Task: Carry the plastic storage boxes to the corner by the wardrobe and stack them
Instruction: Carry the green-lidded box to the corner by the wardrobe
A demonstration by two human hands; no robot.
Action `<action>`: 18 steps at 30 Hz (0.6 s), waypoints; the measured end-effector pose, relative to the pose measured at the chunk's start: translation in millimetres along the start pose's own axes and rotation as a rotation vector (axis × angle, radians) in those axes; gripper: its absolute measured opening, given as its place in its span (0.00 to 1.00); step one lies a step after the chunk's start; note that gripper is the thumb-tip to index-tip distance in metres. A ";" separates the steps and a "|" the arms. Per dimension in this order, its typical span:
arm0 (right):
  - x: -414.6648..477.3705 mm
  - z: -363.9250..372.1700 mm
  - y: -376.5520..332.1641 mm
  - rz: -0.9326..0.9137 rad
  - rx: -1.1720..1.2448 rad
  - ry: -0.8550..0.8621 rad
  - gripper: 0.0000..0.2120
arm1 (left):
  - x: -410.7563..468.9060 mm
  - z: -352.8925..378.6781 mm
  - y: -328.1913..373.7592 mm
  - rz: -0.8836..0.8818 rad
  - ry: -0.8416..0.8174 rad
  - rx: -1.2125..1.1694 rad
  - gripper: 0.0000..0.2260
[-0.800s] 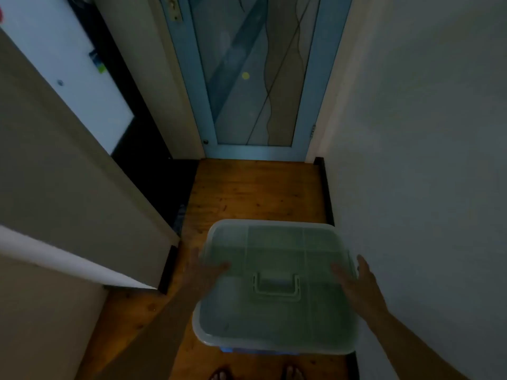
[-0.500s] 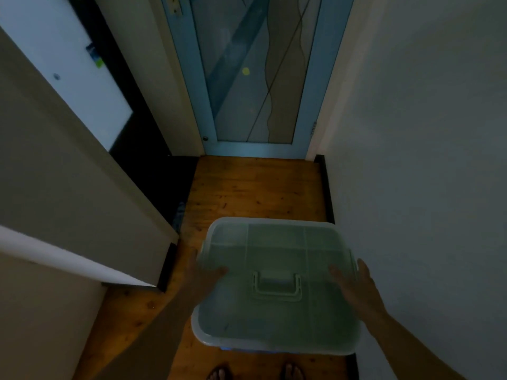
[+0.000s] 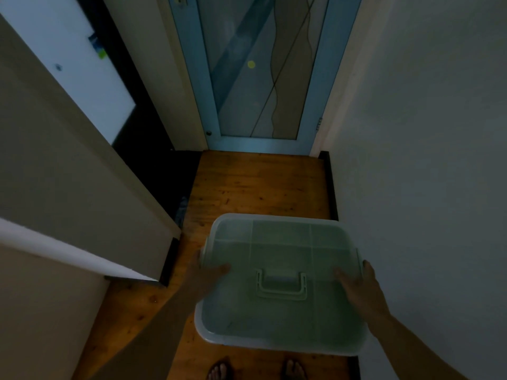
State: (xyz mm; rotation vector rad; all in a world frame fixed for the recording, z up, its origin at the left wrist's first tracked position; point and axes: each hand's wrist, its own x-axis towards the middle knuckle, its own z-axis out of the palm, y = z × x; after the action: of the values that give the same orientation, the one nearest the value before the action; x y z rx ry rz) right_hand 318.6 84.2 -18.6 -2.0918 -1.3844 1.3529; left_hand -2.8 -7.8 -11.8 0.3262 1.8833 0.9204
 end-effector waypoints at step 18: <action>-5.1 2.8 1.2 -0.030 -0.048 0.067 0.41 | -0.4 -3.2 -5.9 0.004 -0.004 -0.076 0.37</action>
State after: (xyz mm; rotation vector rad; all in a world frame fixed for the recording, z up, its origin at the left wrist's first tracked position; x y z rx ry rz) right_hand 316.5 78.7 -18.2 -2.1180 -1.4278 1.2385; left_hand -4.3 -13.5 -15.0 0.2859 1.8394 0.9908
